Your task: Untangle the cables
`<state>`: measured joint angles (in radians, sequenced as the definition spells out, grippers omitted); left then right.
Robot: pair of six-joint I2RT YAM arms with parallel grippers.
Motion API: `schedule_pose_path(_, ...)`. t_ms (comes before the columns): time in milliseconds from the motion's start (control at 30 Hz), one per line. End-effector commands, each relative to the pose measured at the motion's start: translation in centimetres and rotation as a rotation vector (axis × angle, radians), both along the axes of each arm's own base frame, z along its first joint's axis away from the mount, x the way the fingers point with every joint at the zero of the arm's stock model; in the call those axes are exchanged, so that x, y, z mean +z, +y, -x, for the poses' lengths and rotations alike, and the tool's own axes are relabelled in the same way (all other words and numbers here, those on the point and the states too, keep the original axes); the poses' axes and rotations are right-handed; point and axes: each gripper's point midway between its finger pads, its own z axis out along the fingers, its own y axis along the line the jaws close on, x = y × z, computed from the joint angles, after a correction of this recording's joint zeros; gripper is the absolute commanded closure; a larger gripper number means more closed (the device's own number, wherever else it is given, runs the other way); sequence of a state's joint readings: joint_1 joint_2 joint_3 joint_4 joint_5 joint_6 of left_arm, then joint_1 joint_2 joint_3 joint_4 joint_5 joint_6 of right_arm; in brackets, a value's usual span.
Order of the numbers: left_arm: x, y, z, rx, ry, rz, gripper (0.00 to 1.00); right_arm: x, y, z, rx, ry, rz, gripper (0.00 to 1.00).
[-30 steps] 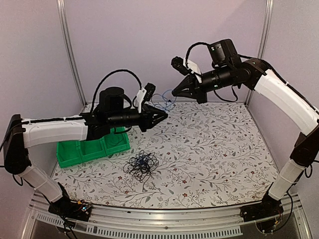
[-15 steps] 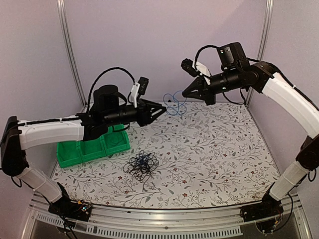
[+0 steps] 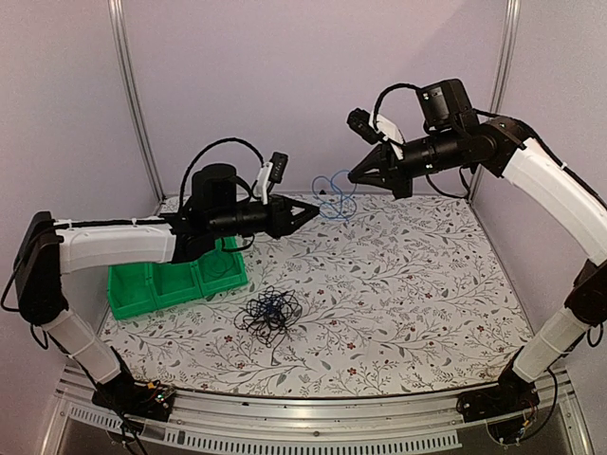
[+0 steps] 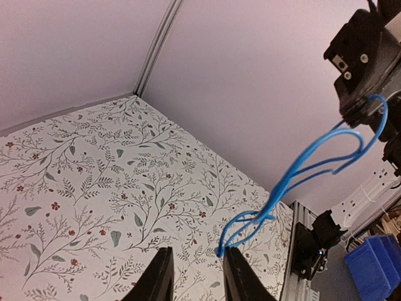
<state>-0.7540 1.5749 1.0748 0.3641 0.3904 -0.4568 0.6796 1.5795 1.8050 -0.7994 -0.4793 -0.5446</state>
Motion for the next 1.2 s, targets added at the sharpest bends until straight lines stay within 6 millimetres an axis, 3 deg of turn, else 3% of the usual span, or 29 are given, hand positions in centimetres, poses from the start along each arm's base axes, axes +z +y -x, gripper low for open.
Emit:
schedule_pose_path(0,0.5,-0.9,-0.1,-0.05,0.006,0.044,0.73,1.5,-0.6,0.3,-0.014,-0.027,-0.031,1.0)
schedule_pose_path(167,0.7,-1.2,-0.3,-0.061,-0.002,0.062,0.86,1.4,-0.5,0.2,-0.014,-0.026,-0.03,1.0)
schedule_pose_path(333,1.1,-0.9,-0.5,-0.065,-0.012,0.078,0.86,1.1,-0.5,0.1,-0.019,-0.024,-0.025,1.0)
schedule_pose_path(667,2.8,-1.0,0.7,-0.146,-0.068,0.126,0.67,0.2,-0.6,-0.3,-0.035,-0.017,-0.007,1.0)
schedule_pose_path(800,3.0,0.3,-1.0,-0.041,-0.079,0.081,0.57,-0.2,-0.6,-0.4,-0.043,-0.013,0.004,1.0)
schedule_pose_path(867,2.4,1.7,-3.4,0.119,-0.057,0.001,0.55,-0.3,-0.7,-0.4,-0.044,-0.014,0.005,1.0)
schedule_pose_path(933,2.1,2.9,-4.4,0.208,-0.057,-0.064,0.52,-0.3,-0.7,-0.5,-0.049,-0.016,0.006,1.0)
schedule_pose_path(1033,3.3,3.4,-3.8,0.21,-0.103,-0.056,0.48,-0.4,-0.7,-0.6,-0.053,-0.019,0.009,1.0)
schedule_pose_path(1167,4.9,2.0,-2.2,0.104,-0.168,-0.015,0.45,-0.4,-0.6,-0.6,-0.048,-0.017,0.006,1.0)
